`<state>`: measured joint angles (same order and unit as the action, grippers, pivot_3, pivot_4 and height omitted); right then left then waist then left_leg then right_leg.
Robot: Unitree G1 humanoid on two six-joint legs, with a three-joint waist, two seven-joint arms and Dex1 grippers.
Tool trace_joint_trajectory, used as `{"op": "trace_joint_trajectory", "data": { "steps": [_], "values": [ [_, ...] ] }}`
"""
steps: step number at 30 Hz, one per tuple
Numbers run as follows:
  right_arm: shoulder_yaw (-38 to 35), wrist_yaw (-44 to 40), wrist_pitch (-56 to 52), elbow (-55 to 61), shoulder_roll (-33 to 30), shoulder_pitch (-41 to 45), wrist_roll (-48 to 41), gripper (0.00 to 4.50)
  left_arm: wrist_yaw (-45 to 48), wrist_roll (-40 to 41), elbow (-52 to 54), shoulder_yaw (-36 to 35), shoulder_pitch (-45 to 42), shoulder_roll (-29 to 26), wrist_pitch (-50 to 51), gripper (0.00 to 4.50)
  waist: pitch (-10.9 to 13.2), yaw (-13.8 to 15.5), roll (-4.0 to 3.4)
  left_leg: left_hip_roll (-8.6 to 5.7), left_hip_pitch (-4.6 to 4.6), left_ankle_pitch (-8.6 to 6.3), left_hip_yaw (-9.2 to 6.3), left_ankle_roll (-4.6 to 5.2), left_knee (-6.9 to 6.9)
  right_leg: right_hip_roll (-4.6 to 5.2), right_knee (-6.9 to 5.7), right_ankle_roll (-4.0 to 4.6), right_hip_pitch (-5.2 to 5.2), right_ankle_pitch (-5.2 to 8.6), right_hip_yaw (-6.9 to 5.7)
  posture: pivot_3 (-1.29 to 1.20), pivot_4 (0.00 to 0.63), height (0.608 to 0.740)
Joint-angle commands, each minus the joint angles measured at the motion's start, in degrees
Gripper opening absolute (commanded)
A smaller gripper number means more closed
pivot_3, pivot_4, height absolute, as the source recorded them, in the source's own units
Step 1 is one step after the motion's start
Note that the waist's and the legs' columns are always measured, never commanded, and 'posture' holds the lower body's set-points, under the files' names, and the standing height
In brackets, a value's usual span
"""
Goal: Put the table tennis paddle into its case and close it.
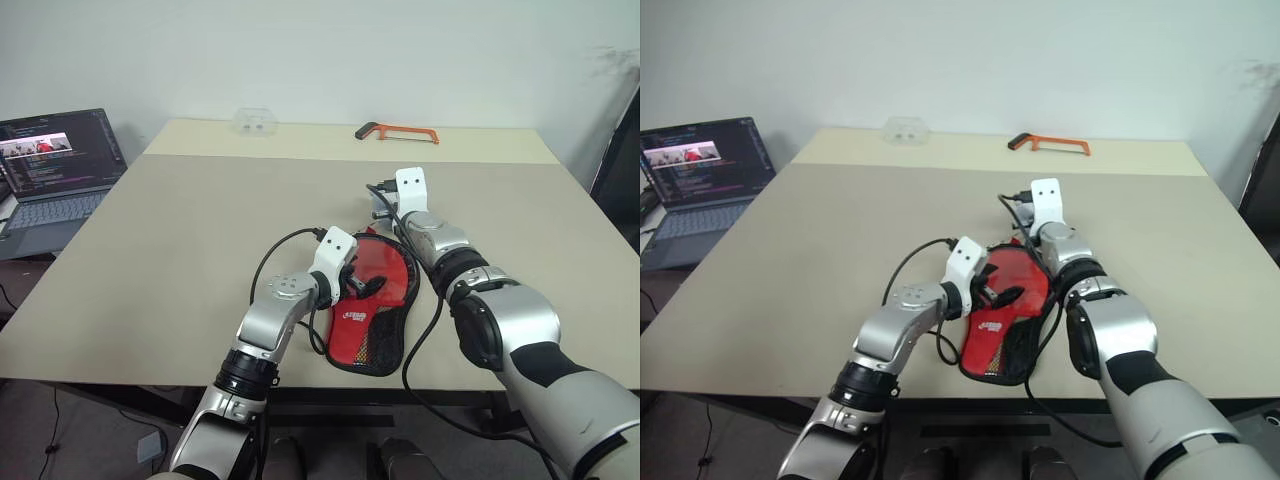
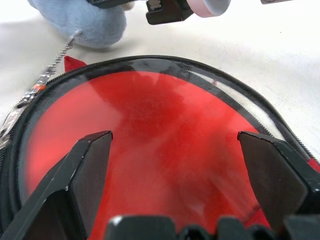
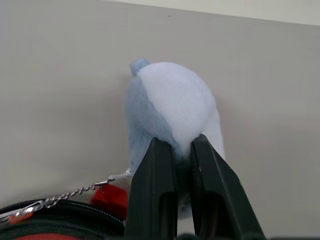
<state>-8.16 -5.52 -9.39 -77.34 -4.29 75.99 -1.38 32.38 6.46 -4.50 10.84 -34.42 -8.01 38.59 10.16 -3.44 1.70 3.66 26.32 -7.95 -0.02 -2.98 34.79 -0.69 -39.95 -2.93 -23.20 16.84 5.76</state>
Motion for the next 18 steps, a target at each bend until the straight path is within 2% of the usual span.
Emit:
{"op": "trace_joint_trajectory", "data": {
  "steps": [1,7,14,18],
  "values": [
    [-0.71,-6.19,1.24,2.35,2.00,3.11,-1.29,0.00,0.40,1.11,0.38,-0.38,-2.09,0.34,-1.43,4.39,0.01,-0.16,-0.01,0.00,-0.01,0.00,0.00,0.00,-0.01,0.00,0.00,0.00,0.00,0.00,0.00,0.00,0.150,0.740],
    [-0.45,-13.79,-0.97,3.59,4.61,4.07,-2.33,0.00,0.73,1.19,-0.31,-0.41,-2.39,-0.01,-1.84,4.39,0.02,-0.27,-0.03,0.01,-0.01,0.00,-0.02,0.00,-0.06,-0.01,0.00,0.00,0.00,0.00,-0.02,0.00,0.150,0.740],
    [-0.66,-5.75,0.66,3.22,3.07,3.20,-1.55,0.00,1.41,1.60,-2.05,-0.56,-3.92,0.12,-0.88,4.39,0.02,0.02,-0.03,0.00,0.00,0.00,-0.02,0.00,-0.04,0.00,0.00,0.00,0.00,0.00,-0.03,0.00,0.150,0.740],
    [-0.23,-5.42,0.92,3.14,1.60,3.44,-1.26,0.00,2.23,0.60,-5.78,1.39,-5.66,0.51,-0.71,4.39,0.02,0.03,-0.03,0.00,0.00,0.00,-0.01,0.00,-0.05,0.00,0.02,0.00,0.00,0.00,-0.02,0.00,0.150,0.740]
  ]
}}
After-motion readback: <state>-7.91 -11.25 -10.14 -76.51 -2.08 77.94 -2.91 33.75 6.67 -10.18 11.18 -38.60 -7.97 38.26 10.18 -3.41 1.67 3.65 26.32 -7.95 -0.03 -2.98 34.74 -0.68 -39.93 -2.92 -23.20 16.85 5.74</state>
